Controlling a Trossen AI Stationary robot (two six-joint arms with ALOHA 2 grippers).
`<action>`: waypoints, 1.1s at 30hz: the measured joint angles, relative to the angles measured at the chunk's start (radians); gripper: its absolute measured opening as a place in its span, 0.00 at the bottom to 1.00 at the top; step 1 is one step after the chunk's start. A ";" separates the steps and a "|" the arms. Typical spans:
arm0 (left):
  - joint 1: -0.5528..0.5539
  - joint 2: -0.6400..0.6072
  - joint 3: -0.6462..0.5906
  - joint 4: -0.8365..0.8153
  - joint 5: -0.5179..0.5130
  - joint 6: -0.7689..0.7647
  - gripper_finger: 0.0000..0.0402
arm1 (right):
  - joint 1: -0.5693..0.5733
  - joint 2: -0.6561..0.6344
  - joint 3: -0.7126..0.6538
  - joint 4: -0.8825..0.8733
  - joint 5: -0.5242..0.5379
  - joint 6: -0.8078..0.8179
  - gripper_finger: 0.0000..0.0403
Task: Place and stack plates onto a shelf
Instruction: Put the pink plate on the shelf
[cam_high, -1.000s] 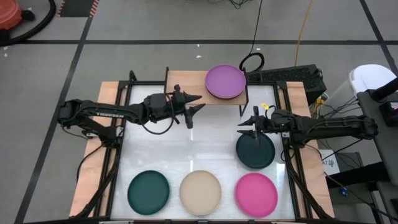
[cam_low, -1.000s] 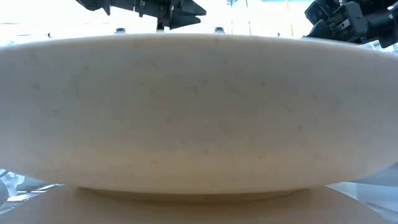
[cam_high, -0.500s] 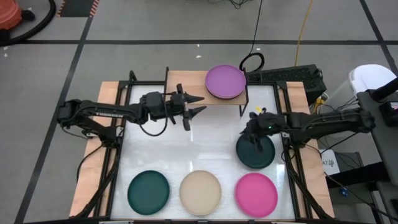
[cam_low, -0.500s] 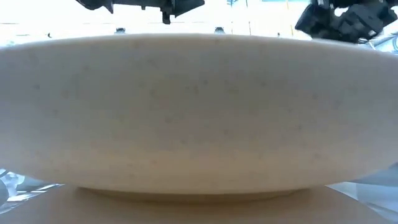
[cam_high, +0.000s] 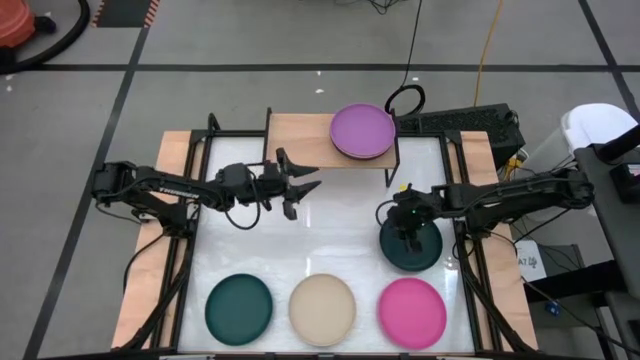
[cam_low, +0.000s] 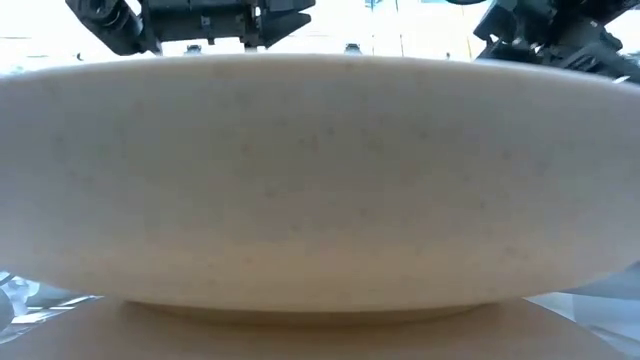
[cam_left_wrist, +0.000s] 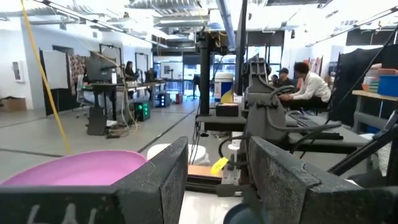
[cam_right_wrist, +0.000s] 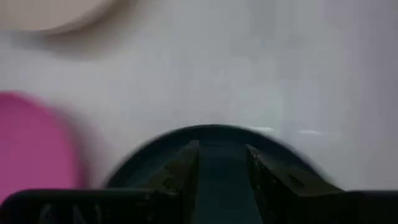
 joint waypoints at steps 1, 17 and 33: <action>0.000 0.000 -0.009 0.008 0.000 -0.003 0.44 | 0.011 0.001 0.000 0.001 -0.034 -0.001 0.28; 0.015 0.000 -0.014 0.001 -0.001 -0.022 0.44 | 0.356 0.193 0.000 0.288 -0.111 0.157 0.28; -0.019 -0.081 -0.015 -0.057 0.000 -0.004 0.44 | 0.420 0.332 0.000 0.342 -0.135 0.221 0.28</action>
